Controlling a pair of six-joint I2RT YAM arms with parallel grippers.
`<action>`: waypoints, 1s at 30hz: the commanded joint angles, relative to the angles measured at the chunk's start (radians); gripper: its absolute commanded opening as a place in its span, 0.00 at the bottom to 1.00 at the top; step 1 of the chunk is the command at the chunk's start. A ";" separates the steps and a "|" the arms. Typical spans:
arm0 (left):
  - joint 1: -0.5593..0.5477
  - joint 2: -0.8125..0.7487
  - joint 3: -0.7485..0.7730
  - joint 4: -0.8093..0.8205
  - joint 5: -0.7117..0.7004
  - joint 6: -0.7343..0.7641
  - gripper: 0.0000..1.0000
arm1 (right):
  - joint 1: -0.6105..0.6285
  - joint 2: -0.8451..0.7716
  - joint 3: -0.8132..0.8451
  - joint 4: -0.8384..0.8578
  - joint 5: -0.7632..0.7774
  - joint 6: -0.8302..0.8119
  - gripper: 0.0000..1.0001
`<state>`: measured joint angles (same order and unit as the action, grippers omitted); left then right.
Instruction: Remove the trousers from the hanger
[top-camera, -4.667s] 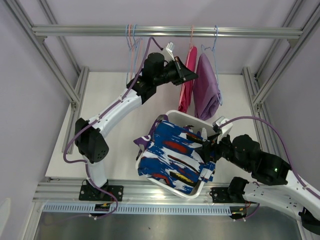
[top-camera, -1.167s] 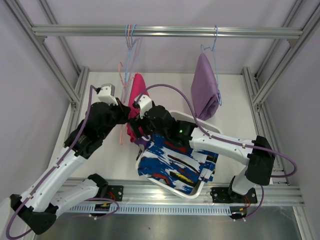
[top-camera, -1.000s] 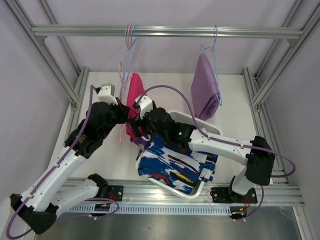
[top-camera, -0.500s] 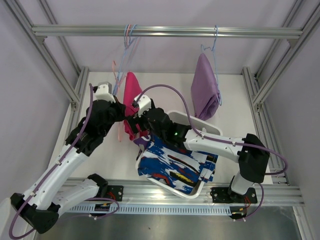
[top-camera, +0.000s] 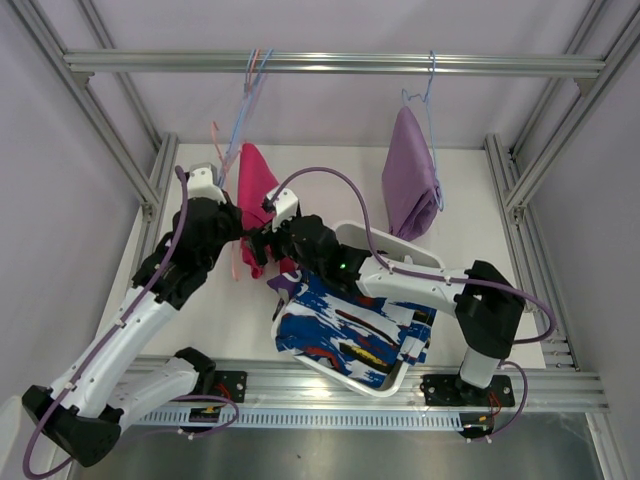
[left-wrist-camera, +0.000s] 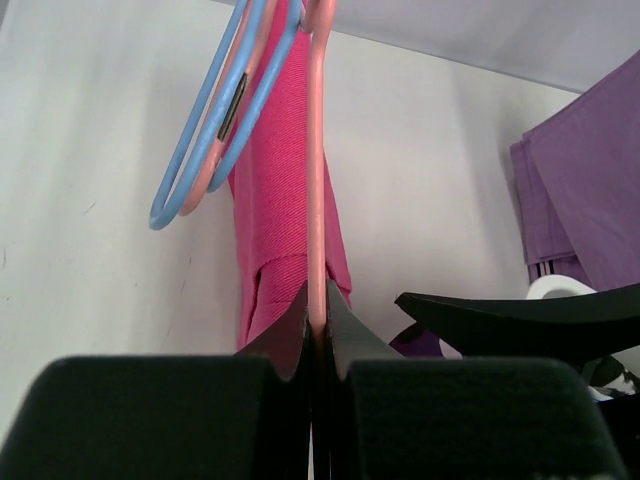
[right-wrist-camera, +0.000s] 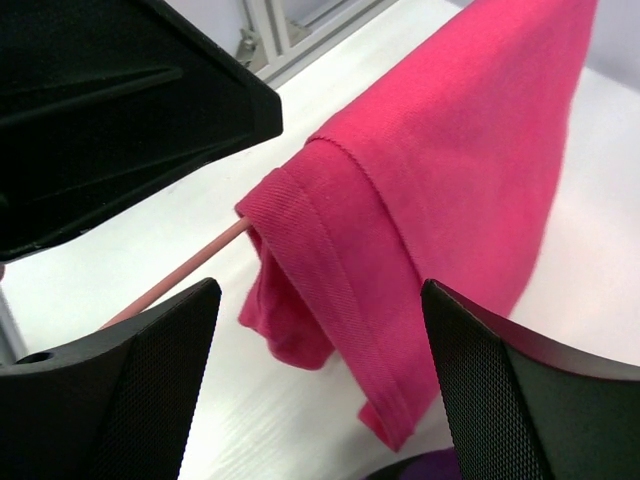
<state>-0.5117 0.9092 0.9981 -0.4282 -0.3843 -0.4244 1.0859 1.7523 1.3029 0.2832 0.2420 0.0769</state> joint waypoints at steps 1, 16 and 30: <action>-0.045 -0.039 0.036 0.178 0.163 -0.031 0.01 | -0.064 0.096 0.024 -0.036 0.083 0.079 0.85; -0.036 -0.032 0.037 0.174 0.157 -0.022 0.00 | -0.119 -0.043 -0.146 0.045 -0.041 0.141 0.85; -0.030 -0.010 0.042 0.169 0.147 -0.024 0.00 | -0.118 -0.010 -0.085 0.036 -0.138 0.116 0.84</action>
<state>-0.5476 0.9092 0.9947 -0.3988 -0.2321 -0.4438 0.9646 1.7462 1.1683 0.3065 0.1299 0.2012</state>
